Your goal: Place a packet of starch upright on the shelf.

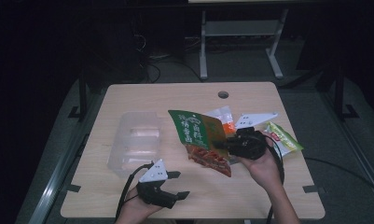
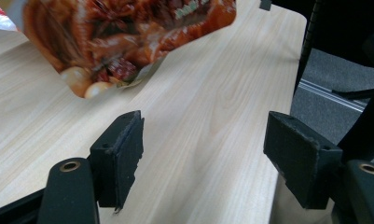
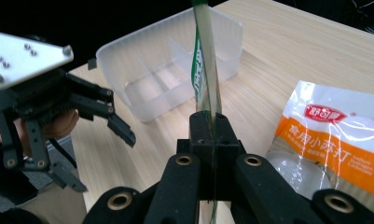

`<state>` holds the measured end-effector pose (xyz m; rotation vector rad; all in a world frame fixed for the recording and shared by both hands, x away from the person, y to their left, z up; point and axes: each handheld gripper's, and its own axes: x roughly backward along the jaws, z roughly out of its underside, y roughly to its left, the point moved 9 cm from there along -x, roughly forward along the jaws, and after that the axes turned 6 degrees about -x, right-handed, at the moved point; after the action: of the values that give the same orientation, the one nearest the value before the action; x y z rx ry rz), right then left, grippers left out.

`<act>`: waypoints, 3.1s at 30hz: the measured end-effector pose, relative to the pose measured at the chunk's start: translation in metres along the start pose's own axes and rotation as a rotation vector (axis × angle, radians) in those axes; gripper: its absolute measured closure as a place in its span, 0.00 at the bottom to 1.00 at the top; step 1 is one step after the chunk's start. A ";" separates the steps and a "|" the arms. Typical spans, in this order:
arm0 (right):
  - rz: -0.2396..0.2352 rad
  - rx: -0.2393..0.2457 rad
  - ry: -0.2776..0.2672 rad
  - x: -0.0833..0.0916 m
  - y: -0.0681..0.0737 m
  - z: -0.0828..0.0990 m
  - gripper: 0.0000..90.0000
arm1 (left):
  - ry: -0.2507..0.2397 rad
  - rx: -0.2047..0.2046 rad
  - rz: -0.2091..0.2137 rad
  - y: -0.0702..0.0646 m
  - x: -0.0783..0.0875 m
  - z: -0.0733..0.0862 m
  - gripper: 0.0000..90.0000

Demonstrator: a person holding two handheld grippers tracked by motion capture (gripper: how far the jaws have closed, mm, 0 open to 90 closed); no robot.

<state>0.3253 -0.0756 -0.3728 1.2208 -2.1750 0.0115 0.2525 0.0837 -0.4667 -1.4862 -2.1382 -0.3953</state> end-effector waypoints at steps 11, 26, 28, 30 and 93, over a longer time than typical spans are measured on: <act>-0.014 -0.007 -0.012 -0.004 0.006 -0.023 1.00 | -0.022 -0.001 -0.015 -0.005 0.021 0.005 0.31; -0.029 0.050 -0.011 -0.034 0.015 -0.076 1.00 | 0.002 -0.032 -0.019 -0.004 0.015 0.010 0.32; -0.033 0.051 -0.007 -0.040 0.016 -0.082 1.00 | 0.008 -0.031 -0.019 -0.003 0.015 0.011 0.32; -0.039 0.050 -0.006 -0.045 0.017 -0.087 1.00 | -0.003 -0.015 -0.027 -0.001 0.014 0.012 0.32; -0.112 0.032 0.012 -0.184 0.023 -0.160 1.00 | -0.005 -0.023 -0.027 0.003 0.018 0.012 0.32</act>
<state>0.4583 0.1263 -0.3362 1.3556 -2.1008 0.0074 0.2472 0.1044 -0.4668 -1.4734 -2.1667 -0.4276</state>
